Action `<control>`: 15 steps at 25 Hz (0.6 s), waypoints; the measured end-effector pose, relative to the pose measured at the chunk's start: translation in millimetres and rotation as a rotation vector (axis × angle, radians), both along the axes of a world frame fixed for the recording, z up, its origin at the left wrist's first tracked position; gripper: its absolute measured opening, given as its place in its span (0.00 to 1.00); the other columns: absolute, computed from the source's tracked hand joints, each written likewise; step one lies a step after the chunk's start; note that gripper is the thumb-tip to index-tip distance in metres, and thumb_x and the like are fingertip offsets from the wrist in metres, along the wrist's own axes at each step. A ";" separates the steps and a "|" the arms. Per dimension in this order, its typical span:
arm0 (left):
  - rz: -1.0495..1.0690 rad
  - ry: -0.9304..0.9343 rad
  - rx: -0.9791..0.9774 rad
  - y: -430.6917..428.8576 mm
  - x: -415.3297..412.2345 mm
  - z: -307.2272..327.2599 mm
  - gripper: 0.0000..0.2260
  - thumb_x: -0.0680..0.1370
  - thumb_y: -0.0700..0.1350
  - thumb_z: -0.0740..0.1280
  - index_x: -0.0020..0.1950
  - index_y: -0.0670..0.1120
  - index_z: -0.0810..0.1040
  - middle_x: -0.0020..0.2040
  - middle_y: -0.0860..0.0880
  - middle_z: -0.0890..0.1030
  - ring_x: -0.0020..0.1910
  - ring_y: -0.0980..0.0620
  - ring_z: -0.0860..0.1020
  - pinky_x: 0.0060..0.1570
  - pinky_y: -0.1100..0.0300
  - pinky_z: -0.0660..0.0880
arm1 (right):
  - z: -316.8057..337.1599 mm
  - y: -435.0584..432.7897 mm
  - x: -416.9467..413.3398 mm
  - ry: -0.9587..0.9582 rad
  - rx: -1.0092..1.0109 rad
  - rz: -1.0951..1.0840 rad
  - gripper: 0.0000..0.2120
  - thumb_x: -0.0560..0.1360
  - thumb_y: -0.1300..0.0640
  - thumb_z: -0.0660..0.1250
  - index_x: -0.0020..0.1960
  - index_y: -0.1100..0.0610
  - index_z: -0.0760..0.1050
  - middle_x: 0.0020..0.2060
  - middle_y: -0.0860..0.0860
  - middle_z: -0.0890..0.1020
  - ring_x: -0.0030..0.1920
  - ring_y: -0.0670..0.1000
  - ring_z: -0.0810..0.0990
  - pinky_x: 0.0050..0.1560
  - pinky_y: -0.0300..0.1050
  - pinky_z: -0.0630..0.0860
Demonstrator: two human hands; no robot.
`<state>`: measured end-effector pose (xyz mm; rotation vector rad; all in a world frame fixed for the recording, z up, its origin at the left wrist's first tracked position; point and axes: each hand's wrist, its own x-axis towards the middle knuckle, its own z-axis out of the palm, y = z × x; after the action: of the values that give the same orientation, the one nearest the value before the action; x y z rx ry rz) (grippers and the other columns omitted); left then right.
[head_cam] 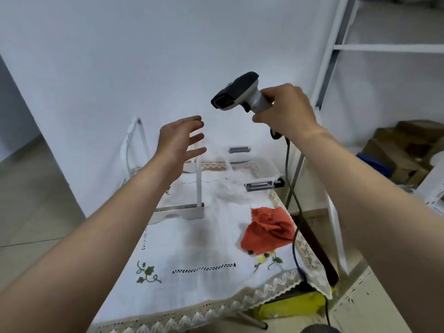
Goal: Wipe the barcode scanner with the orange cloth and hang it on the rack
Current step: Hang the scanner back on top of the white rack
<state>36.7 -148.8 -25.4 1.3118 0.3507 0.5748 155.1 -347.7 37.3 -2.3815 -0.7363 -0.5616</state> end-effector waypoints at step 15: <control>0.273 0.060 0.046 84.5 -23.3 37.7 0.14 0.82 0.52 0.60 0.54 0.48 0.83 0.53 0.51 0.87 0.56 0.47 0.84 0.61 0.45 0.79 | 19.8 118.9 2.2 -0.395 -0.222 0.031 0.09 0.72 0.64 0.64 0.44 0.51 0.72 0.43 0.49 0.75 0.41 0.58 0.73 0.37 0.47 0.64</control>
<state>13.4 -64.3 12.2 1.3365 0.5743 0.7774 157.3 -228.8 57.1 -2.4826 -1.0513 -1.0011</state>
